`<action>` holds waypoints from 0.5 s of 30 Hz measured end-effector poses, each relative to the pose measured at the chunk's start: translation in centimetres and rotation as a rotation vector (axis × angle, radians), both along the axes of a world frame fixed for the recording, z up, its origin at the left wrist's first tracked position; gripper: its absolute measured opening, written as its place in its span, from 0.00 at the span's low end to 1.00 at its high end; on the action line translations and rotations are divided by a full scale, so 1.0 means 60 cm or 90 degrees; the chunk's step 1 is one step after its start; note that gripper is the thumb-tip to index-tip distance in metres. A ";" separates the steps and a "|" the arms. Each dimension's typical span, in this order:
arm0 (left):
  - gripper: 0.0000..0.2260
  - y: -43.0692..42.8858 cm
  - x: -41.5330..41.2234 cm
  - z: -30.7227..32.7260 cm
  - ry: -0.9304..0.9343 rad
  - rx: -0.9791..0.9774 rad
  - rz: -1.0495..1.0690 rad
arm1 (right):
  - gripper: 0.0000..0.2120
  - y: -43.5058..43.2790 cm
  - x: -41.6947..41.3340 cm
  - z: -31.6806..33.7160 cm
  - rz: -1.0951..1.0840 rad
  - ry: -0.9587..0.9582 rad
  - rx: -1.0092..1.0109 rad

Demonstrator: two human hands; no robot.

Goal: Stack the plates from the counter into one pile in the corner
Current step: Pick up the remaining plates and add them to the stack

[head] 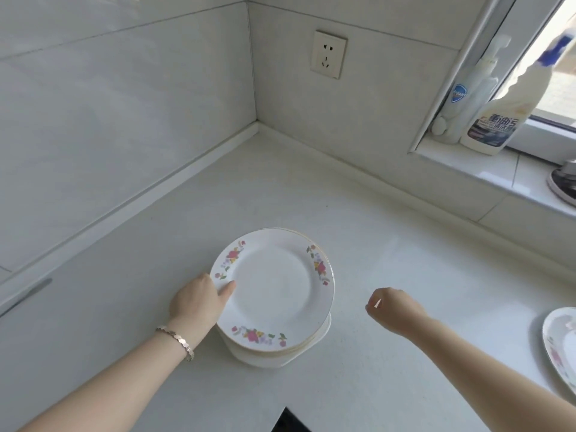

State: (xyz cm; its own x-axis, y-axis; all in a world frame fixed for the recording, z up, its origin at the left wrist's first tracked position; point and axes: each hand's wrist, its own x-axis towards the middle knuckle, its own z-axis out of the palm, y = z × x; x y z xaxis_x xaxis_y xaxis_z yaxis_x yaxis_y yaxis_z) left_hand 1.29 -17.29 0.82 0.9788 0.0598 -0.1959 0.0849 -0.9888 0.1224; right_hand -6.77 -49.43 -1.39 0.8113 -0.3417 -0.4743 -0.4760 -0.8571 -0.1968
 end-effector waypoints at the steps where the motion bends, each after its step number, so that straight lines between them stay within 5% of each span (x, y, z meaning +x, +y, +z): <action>1: 0.23 0.000 -0.002 -0.001 -0.010 0.019 -0.004 | 0.11 0.000 -0.001 -0.001 0.002 0.001 0.002; 3: 0.21 -0.002 -0.006 -0.008 -0.010 0.000 -0.010 | 0.11 0.000 -0.004 -0.002 0.006 0.004 0.004; 7: 0.17 -0.017 -0.017 -0.030 0.069 -0.409 0.127 | 0.12 0.001 -0.010 -0.006 0.008 0.012 0.003; 10: 0.25 -0.024 -0.025 -0.040 0.049 -0.522 0.168 | 0.12 0.003 -0.013 -0.007 0.006 0.014 0.000; 12: 0.29 -0.027 -0.030 -0.042 0.033 -0.463 0.139 | 0.12 0.005 -0.015 -0.007 0.003 0.017 0.000; 15: 0.29 -0.047 -0.028 -0.031 -0.023 -0.151 0.012 | 0.11 0.001 -0.023 -0.007 -0.020 0.016 0.003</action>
State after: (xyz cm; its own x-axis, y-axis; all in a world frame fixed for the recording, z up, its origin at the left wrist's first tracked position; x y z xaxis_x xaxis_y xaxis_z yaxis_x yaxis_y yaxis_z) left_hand -0.38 -20.13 -1.06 0.9846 0.0348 -0.1716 0.0947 -0.9301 0.3549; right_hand -8.18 -49.35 -1.79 0.7882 -0.3647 -0.4957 -0.5079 -0.8404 -0.1893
